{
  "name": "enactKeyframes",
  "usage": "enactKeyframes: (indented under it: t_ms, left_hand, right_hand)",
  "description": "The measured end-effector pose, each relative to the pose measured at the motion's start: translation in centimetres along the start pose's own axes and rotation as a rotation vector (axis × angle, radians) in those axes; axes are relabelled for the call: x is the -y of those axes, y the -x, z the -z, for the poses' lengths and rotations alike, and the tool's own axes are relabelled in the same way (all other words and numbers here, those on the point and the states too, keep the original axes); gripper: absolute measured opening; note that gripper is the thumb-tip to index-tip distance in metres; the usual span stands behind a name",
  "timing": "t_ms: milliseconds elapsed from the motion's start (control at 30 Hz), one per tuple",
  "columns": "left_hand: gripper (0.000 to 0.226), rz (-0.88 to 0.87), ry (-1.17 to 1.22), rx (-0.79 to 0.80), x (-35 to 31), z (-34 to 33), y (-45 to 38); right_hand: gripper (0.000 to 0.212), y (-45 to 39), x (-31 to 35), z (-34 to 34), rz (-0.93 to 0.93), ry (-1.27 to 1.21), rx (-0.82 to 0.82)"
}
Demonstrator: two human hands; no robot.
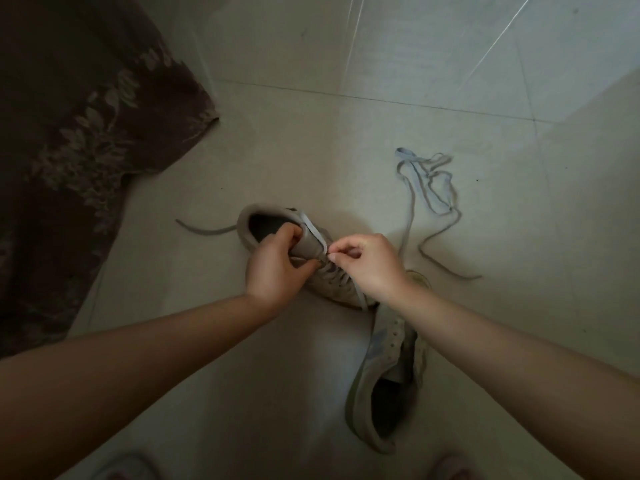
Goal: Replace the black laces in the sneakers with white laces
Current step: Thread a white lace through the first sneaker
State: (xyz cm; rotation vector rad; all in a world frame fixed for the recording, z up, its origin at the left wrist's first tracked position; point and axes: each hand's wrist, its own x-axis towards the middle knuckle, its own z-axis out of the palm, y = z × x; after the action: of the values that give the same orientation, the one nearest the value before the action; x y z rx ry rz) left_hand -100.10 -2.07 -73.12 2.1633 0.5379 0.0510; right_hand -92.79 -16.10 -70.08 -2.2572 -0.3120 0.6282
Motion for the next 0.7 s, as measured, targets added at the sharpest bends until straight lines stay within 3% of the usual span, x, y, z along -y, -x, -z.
enactKeyframes:
  t_ms: [167,300,367,567,700]
  left_hand:
    - [0.047,-0.155,0.000,-0.091,-0.3,0.7,0.3]
    - [0.019,-0.433,-0.233,-0.083,-0.2,1.4,0.5]
    - [0.018,-0.519,-0.296,-0.090,-0.2,1.5,0.5]
    - [0.015,-0.600,-0.288,-0.100,-0.3,1.7,-0.4]
    - [0.015,-0.662,-0.258,-0.045,-0.6,2.1,-0.7]
  right_hand:
    - [0.019,2.1,0.0,-1.2,0.134,0.068,-0.095]
    - [0.014,1.8,-0.1,-1.1,0.167,0.103,-0.093]
    - [0.013,1.7,-0.1,-1.0,0.176,0.110,-0.114]
    - [0.029,2.2,-0.5,-1.1,0.139,-0.038,-0.168]
    - [0.038,2.1,-0.6,-1.4,0.197,0.000,-0.078]
